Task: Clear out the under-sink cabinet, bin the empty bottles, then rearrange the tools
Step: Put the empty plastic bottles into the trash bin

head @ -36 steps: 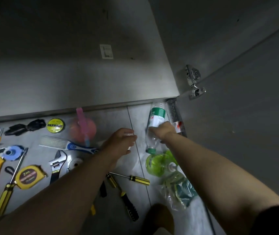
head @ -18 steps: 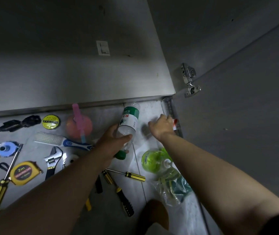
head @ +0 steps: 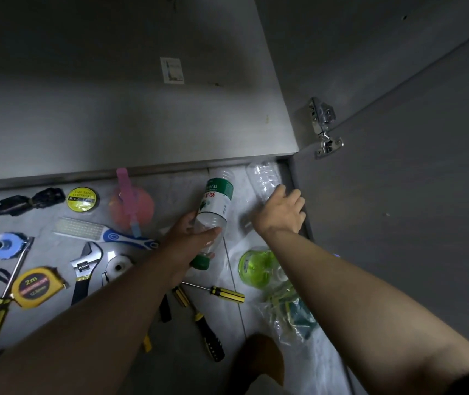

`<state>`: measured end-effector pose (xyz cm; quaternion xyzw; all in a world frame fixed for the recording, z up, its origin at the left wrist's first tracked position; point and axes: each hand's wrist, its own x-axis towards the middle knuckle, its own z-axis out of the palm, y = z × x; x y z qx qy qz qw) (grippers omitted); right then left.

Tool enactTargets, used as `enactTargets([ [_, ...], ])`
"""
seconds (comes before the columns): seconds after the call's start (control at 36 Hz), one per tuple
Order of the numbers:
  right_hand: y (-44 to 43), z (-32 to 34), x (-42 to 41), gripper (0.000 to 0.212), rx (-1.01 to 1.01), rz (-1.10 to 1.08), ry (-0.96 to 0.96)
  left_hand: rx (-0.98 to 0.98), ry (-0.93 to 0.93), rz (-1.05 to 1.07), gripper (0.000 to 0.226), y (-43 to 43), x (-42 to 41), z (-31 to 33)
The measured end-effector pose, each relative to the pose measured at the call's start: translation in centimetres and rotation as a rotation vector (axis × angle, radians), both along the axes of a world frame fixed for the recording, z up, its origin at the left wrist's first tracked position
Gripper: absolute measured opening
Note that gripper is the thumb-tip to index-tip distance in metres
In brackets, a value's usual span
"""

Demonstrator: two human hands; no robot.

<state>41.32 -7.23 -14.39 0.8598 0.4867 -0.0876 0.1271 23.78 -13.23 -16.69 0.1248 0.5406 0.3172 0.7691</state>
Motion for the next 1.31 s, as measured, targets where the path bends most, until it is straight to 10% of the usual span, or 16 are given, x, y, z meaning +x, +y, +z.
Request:
enactTargets([
  [0.5, 1.5, 1.5, 0.8, 0.095, -0.266, -0.070, 0.155, -0.062, 0.048, -0.021, 0.044, -0.3, 0.3, 0.7],
  [0.83, -1.6, 19.0, 1.6, 0.044, -0.417, 0.005, 0.371, -0.041, 0.063, -0.284, 0.040, -2.1, 1.5, 12.1],
  [1.06, -11.5, 31.4, 4.4, 0.099, -0.188, 0.053, 0.272, 0.206, 0.311, -0.614, 0.041, -5.1, 0.8, 23.1],
  [1.31, -24.5, 41.4, 6.2, 0.079, -0.095, 0.104, 0.157, 0.540, 0.568, -0.907, 0.030, -9.6, 3.0, 32.3],
])
